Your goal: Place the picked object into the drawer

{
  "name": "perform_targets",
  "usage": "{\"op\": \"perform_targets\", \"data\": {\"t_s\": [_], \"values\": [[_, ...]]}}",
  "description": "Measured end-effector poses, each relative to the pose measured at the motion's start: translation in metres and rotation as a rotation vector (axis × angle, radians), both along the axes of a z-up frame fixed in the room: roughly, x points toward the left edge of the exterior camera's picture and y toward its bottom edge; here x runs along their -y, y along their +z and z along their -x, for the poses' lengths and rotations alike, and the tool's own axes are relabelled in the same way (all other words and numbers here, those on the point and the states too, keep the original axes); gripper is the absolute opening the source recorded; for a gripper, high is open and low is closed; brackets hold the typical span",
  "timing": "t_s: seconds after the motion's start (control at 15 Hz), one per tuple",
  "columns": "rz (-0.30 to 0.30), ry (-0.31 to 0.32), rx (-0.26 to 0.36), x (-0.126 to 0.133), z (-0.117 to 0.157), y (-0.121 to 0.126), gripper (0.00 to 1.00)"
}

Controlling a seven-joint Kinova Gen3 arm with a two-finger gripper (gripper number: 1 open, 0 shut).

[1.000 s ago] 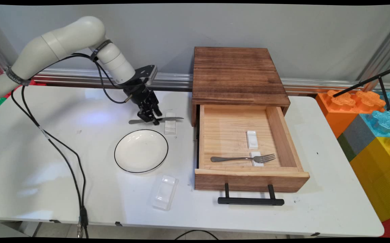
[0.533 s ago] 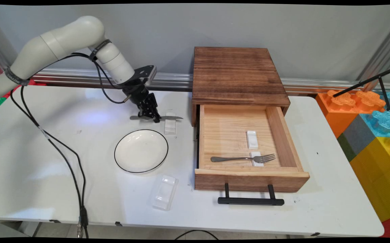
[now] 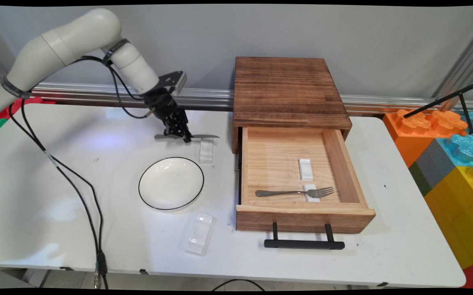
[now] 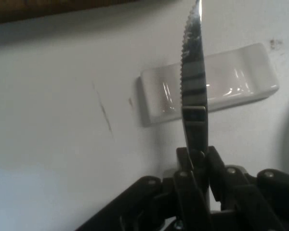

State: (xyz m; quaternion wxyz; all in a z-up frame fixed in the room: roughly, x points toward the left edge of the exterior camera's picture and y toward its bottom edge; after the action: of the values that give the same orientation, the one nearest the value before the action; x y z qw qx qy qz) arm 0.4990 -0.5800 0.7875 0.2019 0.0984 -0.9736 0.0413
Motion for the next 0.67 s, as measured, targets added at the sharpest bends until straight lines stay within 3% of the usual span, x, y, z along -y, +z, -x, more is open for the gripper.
{"op": "perform_targets", "data": {"t_s": [0.33, 0.67], "values": [[0.001, 0.031, -0.003, -0.012, -0.006, 0.047, 0.00], [0.022, 0.036, -0.006, -0.027, 0.010, 0.107, 0.00]]}}
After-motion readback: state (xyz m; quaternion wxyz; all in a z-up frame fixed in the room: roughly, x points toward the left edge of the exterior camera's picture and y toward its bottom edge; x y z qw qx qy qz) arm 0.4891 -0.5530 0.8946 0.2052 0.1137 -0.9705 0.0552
